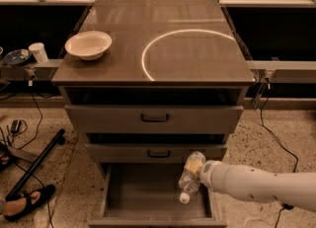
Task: Place blue plastic bottle into bottom drawer
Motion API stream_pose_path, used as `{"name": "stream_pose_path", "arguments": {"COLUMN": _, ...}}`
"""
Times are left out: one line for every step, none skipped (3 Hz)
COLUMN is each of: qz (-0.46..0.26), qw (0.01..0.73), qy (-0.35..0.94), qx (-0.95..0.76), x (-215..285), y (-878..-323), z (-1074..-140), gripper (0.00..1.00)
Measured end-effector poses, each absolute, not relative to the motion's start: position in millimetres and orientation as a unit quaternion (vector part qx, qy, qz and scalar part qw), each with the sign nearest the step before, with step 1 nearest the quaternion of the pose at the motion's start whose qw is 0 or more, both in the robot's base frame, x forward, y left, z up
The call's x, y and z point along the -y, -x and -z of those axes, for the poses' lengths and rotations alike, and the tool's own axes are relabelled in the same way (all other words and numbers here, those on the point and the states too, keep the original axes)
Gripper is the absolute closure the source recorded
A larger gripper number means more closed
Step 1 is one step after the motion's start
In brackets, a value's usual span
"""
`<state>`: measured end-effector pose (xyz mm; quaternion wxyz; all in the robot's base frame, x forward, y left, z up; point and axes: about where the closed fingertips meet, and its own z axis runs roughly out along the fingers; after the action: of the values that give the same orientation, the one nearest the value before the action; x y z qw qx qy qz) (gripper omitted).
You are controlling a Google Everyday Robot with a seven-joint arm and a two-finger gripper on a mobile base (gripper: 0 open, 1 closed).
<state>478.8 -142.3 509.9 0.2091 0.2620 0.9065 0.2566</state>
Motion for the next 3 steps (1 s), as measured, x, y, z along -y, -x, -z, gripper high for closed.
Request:
{"name": "stream_pose_path", "arguments": {"qz": -0.254, "qw": 0.193, "qy": -0.270, "qx": -0.908, "x": 141, "y": -478, "z": -490, "gripper": 1.00}}
{"name": "stream_pose_path", "arguments": {"qz": -0.251, "qw": 0.178, "qy": -0.275, "qx": -0.911, "x": 139, "y": -477, "z": -475, "gripper": 1.00}}
{"name": "stream_pose_path", "arguments": {"qz": -0.248, "qw": 0.166, "qy": -0.282, "qx": -0.912, "x": 138, "y": -474, "z": -461, "gripper": 1.00}}
